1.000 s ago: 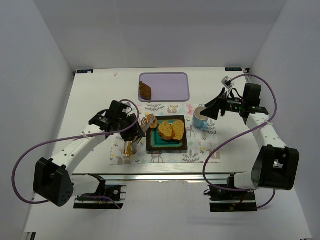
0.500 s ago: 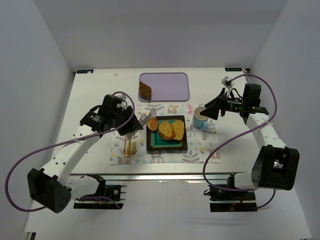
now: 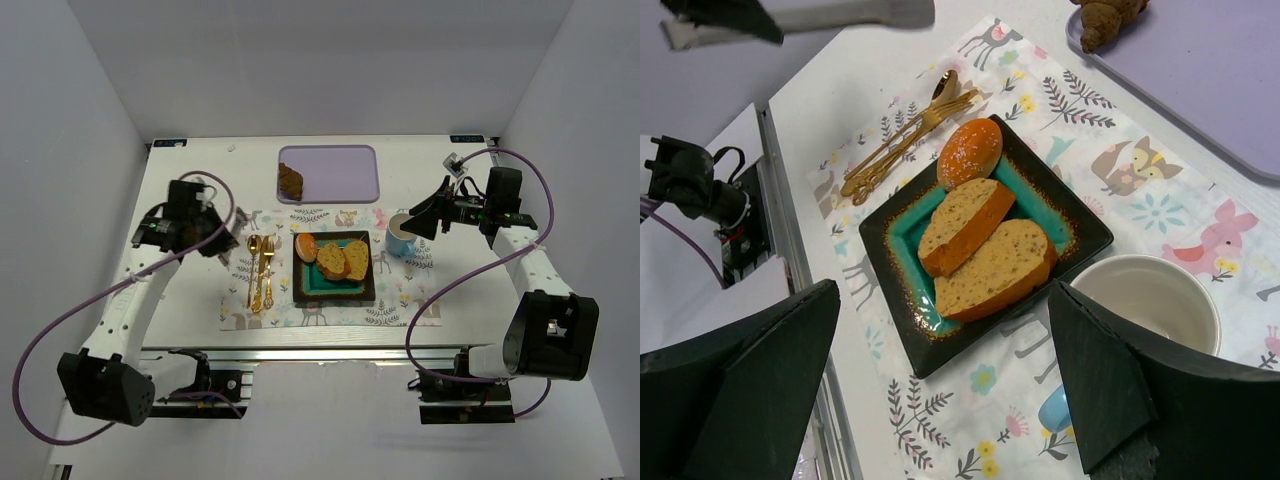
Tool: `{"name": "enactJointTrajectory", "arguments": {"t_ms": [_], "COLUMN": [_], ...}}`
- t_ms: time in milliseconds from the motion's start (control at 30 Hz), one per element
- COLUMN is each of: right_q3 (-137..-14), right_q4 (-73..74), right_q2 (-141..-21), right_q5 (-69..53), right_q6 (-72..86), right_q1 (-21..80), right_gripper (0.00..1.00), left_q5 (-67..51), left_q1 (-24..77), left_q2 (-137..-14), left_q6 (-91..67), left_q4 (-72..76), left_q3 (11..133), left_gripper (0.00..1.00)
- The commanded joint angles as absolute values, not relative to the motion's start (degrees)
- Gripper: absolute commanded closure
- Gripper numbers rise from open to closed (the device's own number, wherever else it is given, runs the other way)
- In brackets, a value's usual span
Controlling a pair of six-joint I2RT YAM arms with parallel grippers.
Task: Place the bread
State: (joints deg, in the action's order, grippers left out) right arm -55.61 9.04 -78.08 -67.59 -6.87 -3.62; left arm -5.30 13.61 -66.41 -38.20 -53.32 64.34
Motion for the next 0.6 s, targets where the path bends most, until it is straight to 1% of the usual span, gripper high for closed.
{"name": "enactJointTrajectory", "arguments": {"t_ms": [0,33,67,100,133,167,200,267,300,333,433,467,567], "right_q3": [-56.5,-56.5,-56.5,-56.7,-56.7,-56.8,-57.1,-57.9,-58.4,-59.1,-59.9,-59.9,-59.7], "right_q4": [8.3,8.4,8.4,8.3,8.3,8.3,9.0,10.8,11.6,12.7,13.8,13.8,14.1], "right_q2": [-77.1,-77.0,-77.0,-76.9,-76.8,-76.7,-76.6,-76.7,-76.9,-77.0,-77.0,-77.1,-76.7], "right_q5": [-69.2,-69.2,-69.3,-69.3,-69.3,-69.4,-69.4,-69.5,-69.6,-69.4,-68.9,-68.8,-68.5], "right_q6": [-7.8,-7.9,-7.9,-7.8,-7.9,-8.0,-8.6,-10.0,-10.7,-11.7,-12.7,-12.6,-12.5], "right_q1": [-3.4,-3.4,-3.4,-3.4,-3.4,-3.4,-3.4,-3.4,-3.4,-3.4,-3.4,-3.4,-3.4], "right_gripper": [0.11,0.11,0.11,0.11,0.11,0.11,0.11,0.11,0.11,0.11,0.11,0.11,0.11], "left_q5": [-2.5,-2.7,-2.5,-1.1,5.9,9.5,11.3,7.9,7.1,6.7,4.3,3.8,2.0], "left_q1": [2.9,0.4,-5.4,-6.3,-7.0,-7.9,-9.2,-13.9,-14.2,-14.3,-14.4,-14.4,-14.4], "left_q2": [-65.2,-66.1,-68.4,-69.6,-70.8,-73.4,-74.5,-77.7,-78.8,-80.0,-84.5,-85.5,-89.0], "left_q6": [-28.2,-25.9,-21.9,-20.4,-18.2,-15.7,-14.5,-12.1,-11.3,-10.6,-8.0,-6.8,-4.9], "left_q4": [-51.2,-50.2,-48.2,-47.0,-45.7,-42.5,-40.5,-34.3,-32.9,-31.7,-29.0,-28.7,-28.6], "left_q3": [65.1,64.3,62.4,61.5,60.8,58.6,57.5,55.2,54.8,54.6,53.9,53.7,52.7], "left_gripper": [1.0,1.0,1.0,1.0,1.0,0.99,0.97,0.9,0.87,0.79,0.66,0.59,0.46]}}
